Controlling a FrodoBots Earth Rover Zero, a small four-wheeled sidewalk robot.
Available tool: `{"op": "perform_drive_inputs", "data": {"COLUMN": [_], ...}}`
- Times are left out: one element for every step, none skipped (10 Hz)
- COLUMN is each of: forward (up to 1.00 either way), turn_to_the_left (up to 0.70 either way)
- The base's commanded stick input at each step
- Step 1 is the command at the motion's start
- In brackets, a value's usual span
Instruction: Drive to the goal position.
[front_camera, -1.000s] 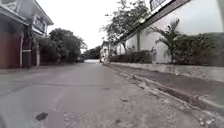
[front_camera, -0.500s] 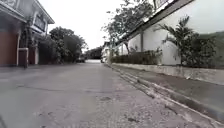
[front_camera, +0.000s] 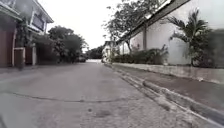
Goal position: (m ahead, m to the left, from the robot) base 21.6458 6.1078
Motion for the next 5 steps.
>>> {"op": "perform_drive_inputs", "data": {"forward": [1.0,1.0,1.0,1.0,1.0], "turn_to_the_left": [0.26,0.19,0.17,0.18,0.2]}}
